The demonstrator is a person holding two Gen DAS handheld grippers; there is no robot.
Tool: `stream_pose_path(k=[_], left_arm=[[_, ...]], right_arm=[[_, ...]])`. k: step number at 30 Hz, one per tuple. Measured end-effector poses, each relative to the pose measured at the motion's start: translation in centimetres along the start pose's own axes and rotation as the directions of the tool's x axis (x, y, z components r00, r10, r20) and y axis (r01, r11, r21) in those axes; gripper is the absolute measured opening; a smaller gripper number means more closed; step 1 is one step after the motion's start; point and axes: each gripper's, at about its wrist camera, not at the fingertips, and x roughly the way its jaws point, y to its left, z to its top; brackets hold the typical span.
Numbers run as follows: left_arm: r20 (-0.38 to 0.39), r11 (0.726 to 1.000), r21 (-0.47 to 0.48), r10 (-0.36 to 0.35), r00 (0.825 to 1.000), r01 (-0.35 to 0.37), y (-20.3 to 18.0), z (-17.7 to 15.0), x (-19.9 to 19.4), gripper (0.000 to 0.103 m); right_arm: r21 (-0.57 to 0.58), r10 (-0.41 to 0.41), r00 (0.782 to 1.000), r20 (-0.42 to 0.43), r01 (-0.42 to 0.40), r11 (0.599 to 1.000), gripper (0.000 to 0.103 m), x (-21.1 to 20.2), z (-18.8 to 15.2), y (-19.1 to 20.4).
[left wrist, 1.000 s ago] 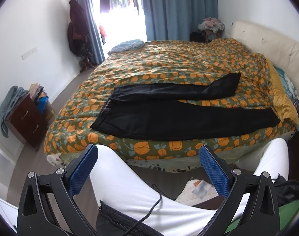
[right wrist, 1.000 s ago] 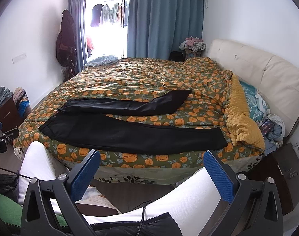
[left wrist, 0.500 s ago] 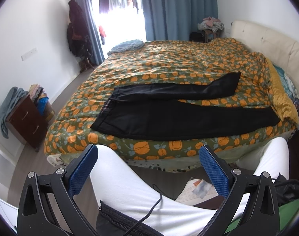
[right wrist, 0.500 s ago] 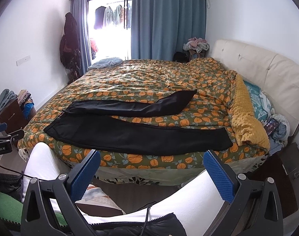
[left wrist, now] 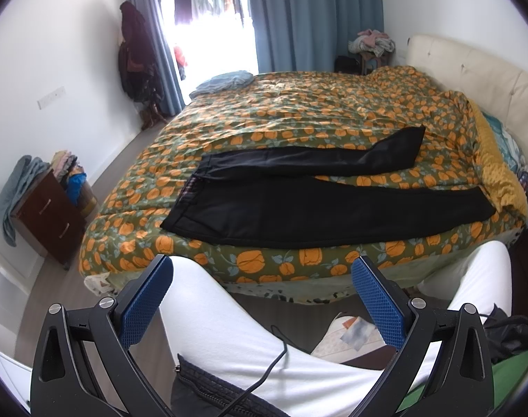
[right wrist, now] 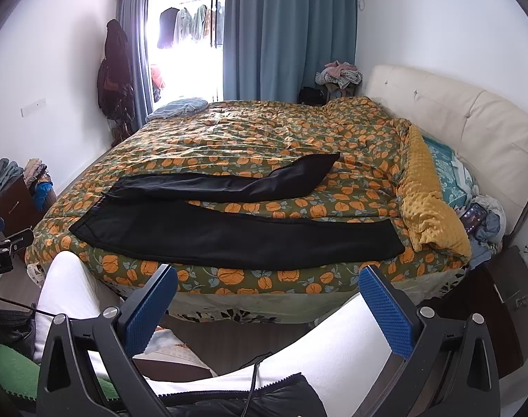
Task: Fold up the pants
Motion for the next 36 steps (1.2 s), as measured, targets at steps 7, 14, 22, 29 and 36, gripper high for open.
stream_pose_path(k=[7,14,22,29,36], left_arm=[[0.0,1.0,0.001,0.001,1.0,-0.001,-0.06,-0.01,-0.02,0.103],[0.0,1.0,0.002,0.003,1.0,-0.003,-0.1,0.0,-0.02,0.103],[-0.002,1.0,0.002,0.003,1.0,-0.003,-0.3,0.05,-0.05,0.103],[-0.002,1.0,0.004,0.003,1.0,-0.003,-0.22,0.01,-0.03,0.103],[-0.003,1.0,0.005,0.004,1.0,-0.004,-0.34,0.0,-0.05,0.103]], right_arm=[[0.004,-0.006,1.0,-0.005,0.006,1.0,0.103,0.14,0.02,-0.19],[0.006,-0.006,1.0,-0.006,0.006,1.0,0.103,0.16,0.08,-0.33],[0.015,-0.02,1.0,-0.011,0.02,1.0,0.103,0.26,0.25,-0.67],[0.017,-0.023,1.0,-0.012,0.024,1.0,0.103,0.33,0.32,-0.59],[0.016,-0.023,1.0,-0.012,0.023,1.0,0.103,0.34,0.32,-0.62]])
